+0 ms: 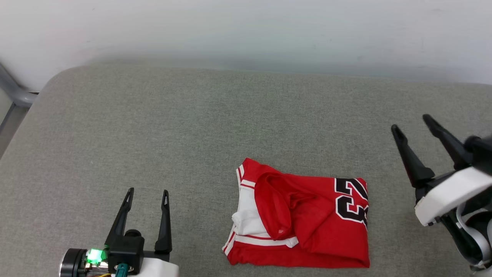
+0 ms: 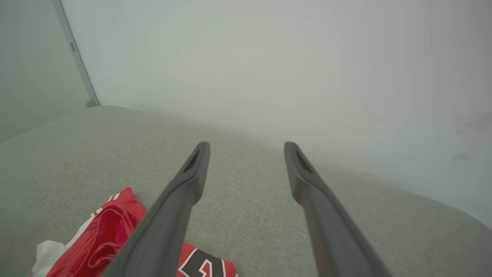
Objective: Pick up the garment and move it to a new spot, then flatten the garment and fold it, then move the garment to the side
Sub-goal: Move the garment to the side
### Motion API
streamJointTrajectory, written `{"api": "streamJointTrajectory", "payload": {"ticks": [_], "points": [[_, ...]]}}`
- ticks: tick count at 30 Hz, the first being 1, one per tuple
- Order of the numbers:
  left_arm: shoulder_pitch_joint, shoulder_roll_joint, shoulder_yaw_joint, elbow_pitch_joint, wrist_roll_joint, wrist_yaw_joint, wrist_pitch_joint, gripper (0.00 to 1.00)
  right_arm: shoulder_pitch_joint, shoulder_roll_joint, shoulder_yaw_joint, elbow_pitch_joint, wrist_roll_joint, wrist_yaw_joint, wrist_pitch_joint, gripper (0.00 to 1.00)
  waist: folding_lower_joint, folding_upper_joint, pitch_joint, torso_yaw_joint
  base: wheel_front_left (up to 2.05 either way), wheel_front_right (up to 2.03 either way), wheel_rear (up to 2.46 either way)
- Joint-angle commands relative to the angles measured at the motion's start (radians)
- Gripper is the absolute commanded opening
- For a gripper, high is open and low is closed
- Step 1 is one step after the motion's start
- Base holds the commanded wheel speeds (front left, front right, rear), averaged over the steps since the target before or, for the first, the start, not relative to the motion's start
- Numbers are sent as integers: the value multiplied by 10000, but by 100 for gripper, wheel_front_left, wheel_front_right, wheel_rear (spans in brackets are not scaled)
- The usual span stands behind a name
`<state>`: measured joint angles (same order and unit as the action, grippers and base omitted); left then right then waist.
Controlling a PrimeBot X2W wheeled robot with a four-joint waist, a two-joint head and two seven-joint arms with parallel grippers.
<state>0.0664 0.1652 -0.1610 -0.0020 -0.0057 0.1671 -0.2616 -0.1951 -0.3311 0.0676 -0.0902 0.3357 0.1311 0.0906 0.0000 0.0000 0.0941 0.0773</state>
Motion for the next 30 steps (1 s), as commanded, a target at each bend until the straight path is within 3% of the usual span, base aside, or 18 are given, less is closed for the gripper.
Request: {"api": "streamJointTrajectory", "payload": {"ticks": [1, 9, 14, 19, 26, 30], "points": [[-141, -34, -37, 2, 23, 6, -47, 100, -376, -387, 391, -42, 529, -10, 1197, 100, 0, 0, 46, 40, 0, 0, 0], [-267, -76, -90, 0, 18, 24, -47, 100, -644, -1171, 1345, 297, 1959, -10, 4769, 100, 0, 0, 182, 164, 0, 0, 0], [-364, -131, -134, -26, 13, 14, -47, 100, -407, -1443, 1711, 659, 2820, -8, 6300, 100, 0, 0, 355, 306, 0, 0, 0], [-584, -208, -208, -71, 15, -33, -47, 100, -347, -1221, 1694, 1213, 3356, -8, 6968, 100, 0, 0, 666, 502, 0, 0, 0], [-885, -297, -338, -61, 37, -61, -47, 100, -521, -837, 1902, 2312, 3415, -8, 6921, 100, 0, 0, 1202, 772, 0, 0, 0], [-1039, -322, -363, -29, 28, -66, -47, 100, -121, -812, 2528, 3020, 3364, -7, 6967, 100, 0, 0, 1426, 889, 0, 0, 0]]}}
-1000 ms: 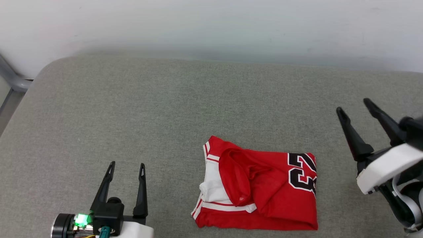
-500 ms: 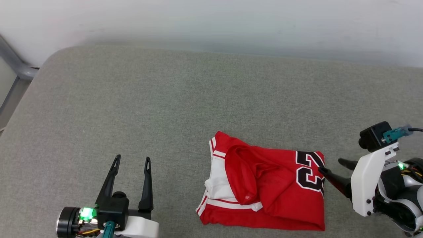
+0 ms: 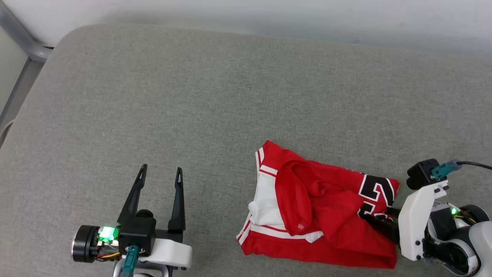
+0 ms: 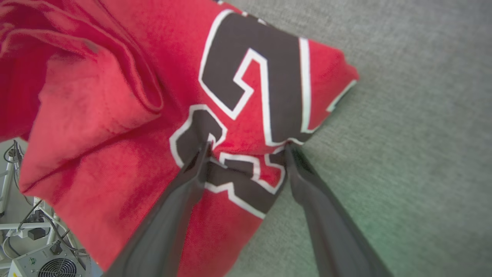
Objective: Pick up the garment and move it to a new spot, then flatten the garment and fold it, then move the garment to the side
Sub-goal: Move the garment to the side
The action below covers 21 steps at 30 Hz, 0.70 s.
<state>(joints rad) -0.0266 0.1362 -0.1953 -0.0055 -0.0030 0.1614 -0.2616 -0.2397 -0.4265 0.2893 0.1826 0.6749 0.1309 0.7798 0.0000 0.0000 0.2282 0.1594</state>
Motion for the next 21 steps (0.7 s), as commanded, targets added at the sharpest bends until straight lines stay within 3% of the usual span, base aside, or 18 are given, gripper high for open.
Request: {"api": "streamJointTrajectory", "payload": {"ticks": [1, 8, 9, 10, 11, 21], "points": [[-134, -35, -21, 17, 1, 0, -47, 100, 486, 146, 490, 435, 16, -5, 115, 100, 0, 0, 127, 82, 0, 0, 0], [-254, -87, -41, 85, -27, 45, -47, 100, 712, 67, 1263, 727, 275, 3, -373, 100, 0, 0, 239, 99, 0, 0, 0], [-258, -97, -44, 106, -34, 51, -47, 100, 619, 64, 1373, 646, 337, 13, -466, 48, 0, 0, 229, 88, 0, 0, 0], [-264, -102, -39, 121, -41, 59, -47, 100, 491, 40, 1412, 570, 368, 15, -619, 7, 0, 0, 215, 73, 0, 0, 0], [-262, -108, -39, 128, -42, 53, -47, 100, 351, -8, 1471, 498, 405, 20, -731, 0, 0, 0, 190, 54, 0, 0, 0], [54, -55, 140, 78, -94, 83, -47, 100, -1019, -878, 1499, -505, 39, -6, -2097, 0, 0, 0, -70, -551, 0, 0, 0]]}}
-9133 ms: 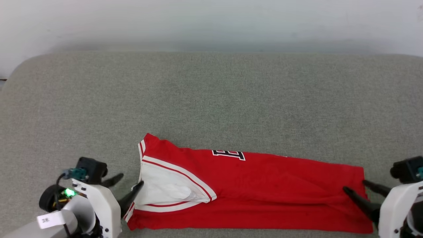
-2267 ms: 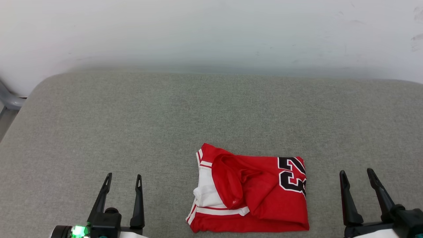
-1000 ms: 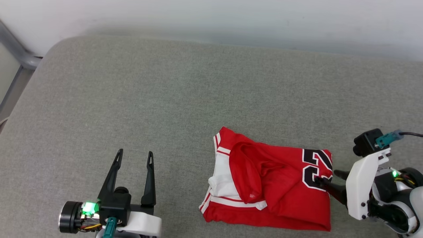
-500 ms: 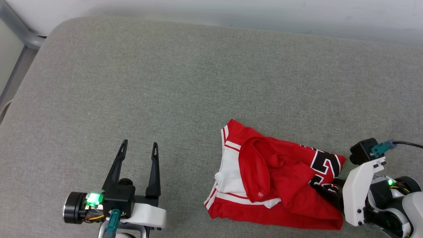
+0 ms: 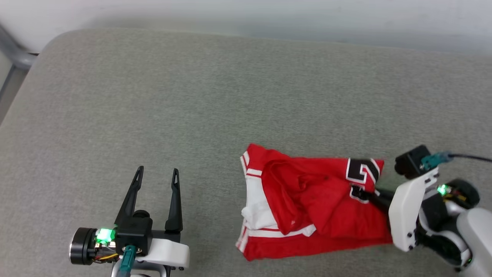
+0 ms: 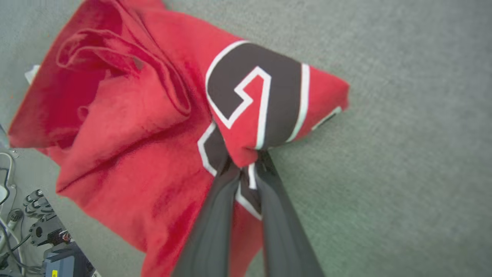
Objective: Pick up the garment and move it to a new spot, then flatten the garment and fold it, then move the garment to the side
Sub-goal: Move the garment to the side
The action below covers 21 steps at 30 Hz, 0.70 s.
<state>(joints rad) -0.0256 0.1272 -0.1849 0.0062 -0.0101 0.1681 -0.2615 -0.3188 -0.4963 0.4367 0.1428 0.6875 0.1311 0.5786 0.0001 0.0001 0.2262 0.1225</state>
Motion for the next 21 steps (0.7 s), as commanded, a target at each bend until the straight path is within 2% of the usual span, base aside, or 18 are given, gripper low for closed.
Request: {"api": "streamJointTrajectory", "payload": {"ticks": [1, 8, 14, 21], "points": [[82, 45, 59, -45, -26, 18, -49, 100, -333, -295, 48, -230, -170, -8, -175, 0, -1, -1, -59, -296, 0, 0, 0], [65, 85, 163, -168, 33, 35, -49, 100, -1202, -1592, 239, -1119, -1230, -8, -583, 0, -1, -1, 28, -1125, 0, 0, 0], [-110, 171, 302, -361, 71, 95, -46, 100, -1767, -2417, 96, -1301, -1535, -10, -682, 0, -1, -1, 338, -1840, 0, 0, 0], [-482, 366, 453, -772, 159, 163, -38, 100, -2019, -2999, -894, -929, -1645, -11, -700, 0, -1, -1, 1196, -2398, 0, 0, 0]]}}
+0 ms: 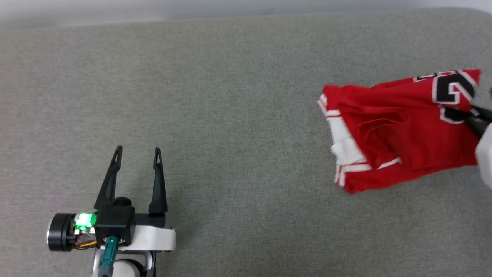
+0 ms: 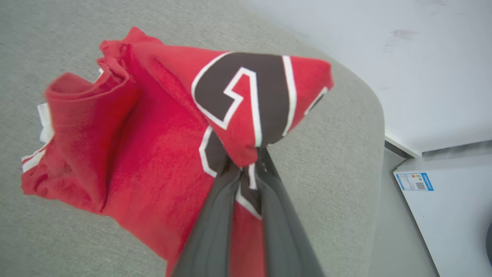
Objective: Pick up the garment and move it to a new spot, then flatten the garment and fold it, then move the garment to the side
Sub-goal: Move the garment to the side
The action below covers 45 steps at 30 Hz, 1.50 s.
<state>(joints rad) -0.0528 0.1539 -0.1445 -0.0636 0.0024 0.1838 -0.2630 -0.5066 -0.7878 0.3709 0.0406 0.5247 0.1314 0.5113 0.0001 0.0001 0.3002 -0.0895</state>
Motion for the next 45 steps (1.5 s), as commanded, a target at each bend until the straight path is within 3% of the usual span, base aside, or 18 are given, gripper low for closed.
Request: {"api": "streamJointTrajectory", "payload": {"ticks": [1, 10, 20, 28, 30, 37, 45], "points": [[-276, 147, 62, -134, 47, -3, -23, 100, -104, -131, -402, 180, -47, -14, -8, 0, -1, -1, 608, -332, 0, 0, 0], [-1061, 438, 22, -548, 123, -46, -23, 100, 8, -631, -2257, 1001, -609, -15, -68, 0, -1, -1, 1989, -383, 0, 0, 0], [-1851, 478, -365, -1029, 249, 131, -23, 100, -623, -948, -4429, 2712, -1526, -15, -116, 0, -1, -1, 3096, -33, 0, 0, 0], [-2060, 534, -615, -1251, 209, 368, -23, 100, -1336, -485, -5233, 3760, -2247, -15, -125, 0, -1, -1, 3318, 181, 0, 0, 0], [-2019, 529, -638, -1217, 161, 457, -23, 100, -1418, -262, -5430, 3943, -2458, -15, -128, 100, -1, -1, 3153, 228, 0, 0, 0], [-1442, 455, -679, -1046, -7, 673, -23, 100, -782, 327, -5771, 3681, -3269, -15, -960, 100, -1, -1, 2050, 324, 0, 0, 0], [-557, 413, -533, -842, -198, 818, -24, 100, -15, 1781, -5929, 1722, -3523, -15, -3103, 100, -1, -1, 827, 364, 0, 0, 0]]}}
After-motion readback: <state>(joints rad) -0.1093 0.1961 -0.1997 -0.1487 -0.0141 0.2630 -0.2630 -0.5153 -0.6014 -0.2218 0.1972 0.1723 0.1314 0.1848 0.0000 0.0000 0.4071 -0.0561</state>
